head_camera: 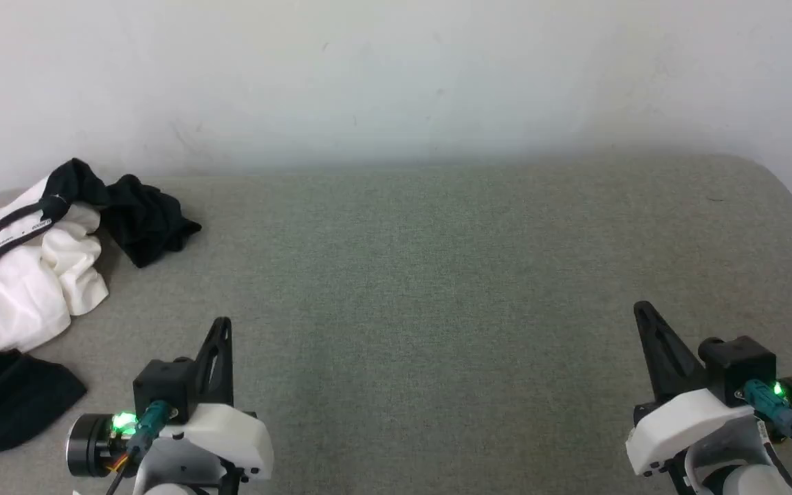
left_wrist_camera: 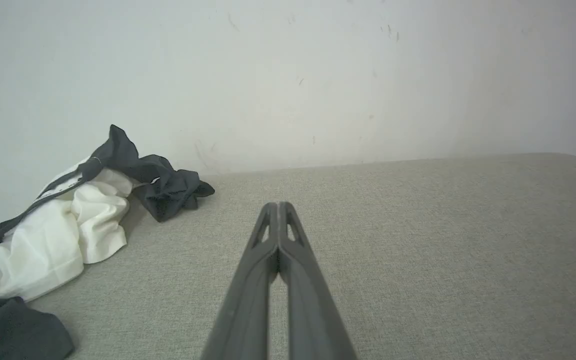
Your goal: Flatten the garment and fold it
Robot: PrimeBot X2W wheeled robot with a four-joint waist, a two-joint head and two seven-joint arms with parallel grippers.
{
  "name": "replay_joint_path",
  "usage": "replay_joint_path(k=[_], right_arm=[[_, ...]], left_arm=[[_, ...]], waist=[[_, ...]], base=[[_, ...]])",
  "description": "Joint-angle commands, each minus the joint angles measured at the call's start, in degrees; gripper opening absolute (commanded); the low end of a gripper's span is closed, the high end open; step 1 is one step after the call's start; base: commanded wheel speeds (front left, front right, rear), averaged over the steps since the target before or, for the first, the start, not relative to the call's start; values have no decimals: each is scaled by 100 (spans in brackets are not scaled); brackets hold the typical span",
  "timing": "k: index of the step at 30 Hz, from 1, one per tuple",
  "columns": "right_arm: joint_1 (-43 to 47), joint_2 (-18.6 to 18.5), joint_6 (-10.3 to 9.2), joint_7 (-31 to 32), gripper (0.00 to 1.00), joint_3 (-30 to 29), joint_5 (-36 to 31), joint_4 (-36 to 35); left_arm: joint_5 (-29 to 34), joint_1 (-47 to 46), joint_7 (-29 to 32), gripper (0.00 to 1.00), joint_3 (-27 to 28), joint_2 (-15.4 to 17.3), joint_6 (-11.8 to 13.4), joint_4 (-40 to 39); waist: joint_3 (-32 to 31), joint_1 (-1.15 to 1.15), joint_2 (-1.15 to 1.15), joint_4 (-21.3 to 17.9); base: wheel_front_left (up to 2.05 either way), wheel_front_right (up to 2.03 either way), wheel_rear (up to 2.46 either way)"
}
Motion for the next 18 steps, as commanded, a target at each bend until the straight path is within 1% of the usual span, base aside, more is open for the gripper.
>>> replay_joint_path(k=[1,18], right_arm=[[-83,21,-5,3,0,3,-27,8],[-83,21,-5,3,0,3,-27,8]], left_arm=[[21,-71,2,0,26,-16,-46,13],[21,-71,2,0,26,-16,-46,13]], waist=[[0,0,0,0],[0,0,0,0]], base=[[0,0,0],[0,0,0]])
